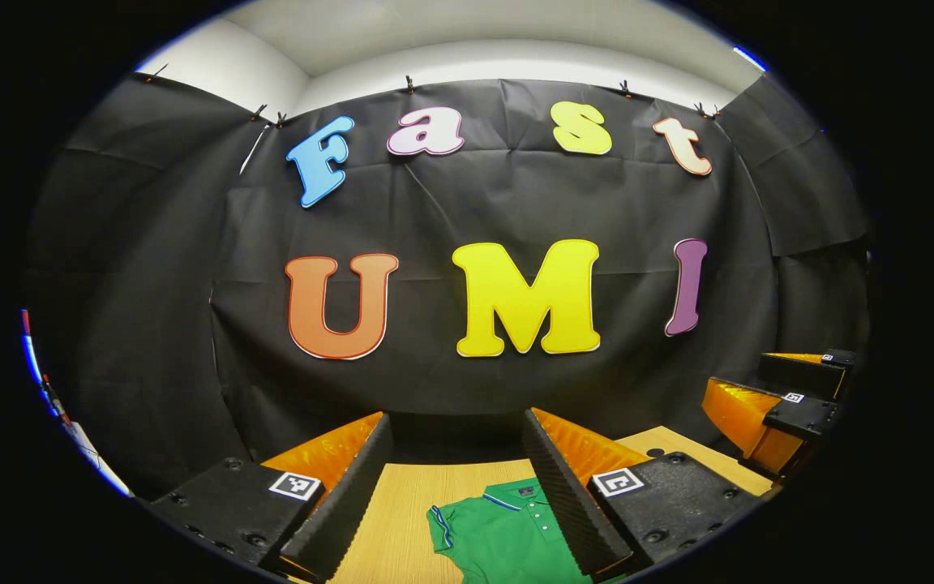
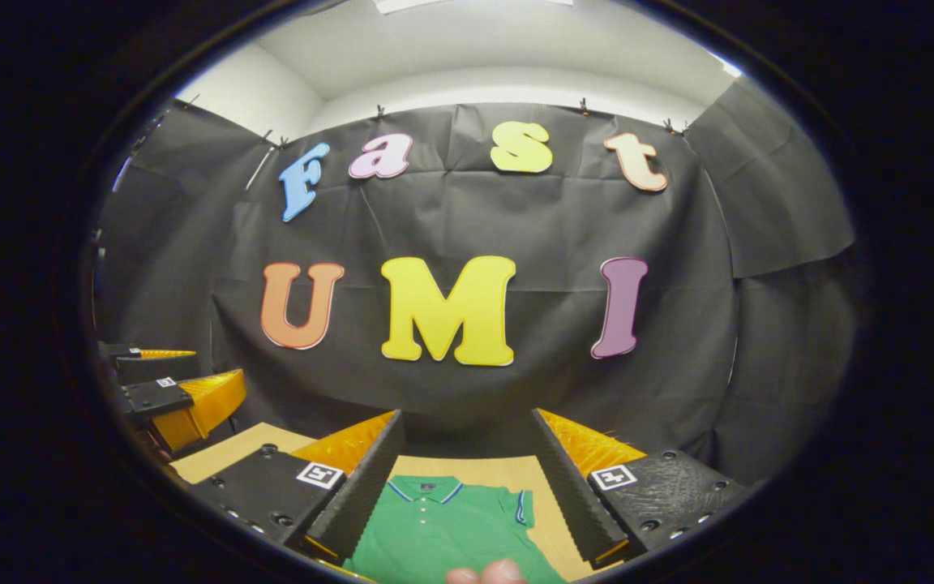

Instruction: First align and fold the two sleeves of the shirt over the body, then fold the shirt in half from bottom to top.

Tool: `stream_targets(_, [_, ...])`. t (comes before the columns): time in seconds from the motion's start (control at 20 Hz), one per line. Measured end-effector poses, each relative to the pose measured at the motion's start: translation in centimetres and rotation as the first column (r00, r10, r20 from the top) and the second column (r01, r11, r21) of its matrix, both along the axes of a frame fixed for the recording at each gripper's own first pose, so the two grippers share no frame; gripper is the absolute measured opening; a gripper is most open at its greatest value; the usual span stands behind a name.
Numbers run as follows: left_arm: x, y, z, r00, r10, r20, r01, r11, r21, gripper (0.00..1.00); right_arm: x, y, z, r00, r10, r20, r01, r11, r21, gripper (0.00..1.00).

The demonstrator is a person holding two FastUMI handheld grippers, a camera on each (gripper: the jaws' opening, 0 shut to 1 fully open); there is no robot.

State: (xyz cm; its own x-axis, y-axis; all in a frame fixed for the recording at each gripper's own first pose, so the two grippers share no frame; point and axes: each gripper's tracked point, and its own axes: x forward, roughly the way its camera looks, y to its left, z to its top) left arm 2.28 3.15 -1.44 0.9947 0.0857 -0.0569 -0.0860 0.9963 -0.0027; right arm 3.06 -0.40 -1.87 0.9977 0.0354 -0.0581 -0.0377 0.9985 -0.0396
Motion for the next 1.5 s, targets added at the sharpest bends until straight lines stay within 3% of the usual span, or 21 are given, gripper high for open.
stream_targets(0.45, [0.7,0.3,-1.9,0.999,0.035,-0.039,-0.035,0.999,-0.009,1.00,2.1,-1.5,-3.1,0.996,0.024,-0.086,-0.026,0.999,-0.027,0.96])
stream_targets(0.75, [1.9,0.2,-3.0,0.997,0.052,-0.059,-0.052,0.999,0.004,1.00,5.0,-4.9,-10.5,0.965,0.008,-0.263,-0.011,1.000,-0.012,0.95])
stream_targets(1.0, [3.5,-0.2,-3.9,0.996,0.054,-0.077,-0.053,0.999,0.004,1.00,9.9,-7.8,-18.6,0.909,-0.001,-0.416,-0.026,0.998,-0.060,0.96])
stream_targets(1.5, [6.6,0.6,-6.8,0.986,0.106,-0.129,-0.106,0.994,0.005,1.00,20.1,-11.8,-33.6,0.760,-0.028,-0.649,-0.026,0.997,-0.073,0.96])
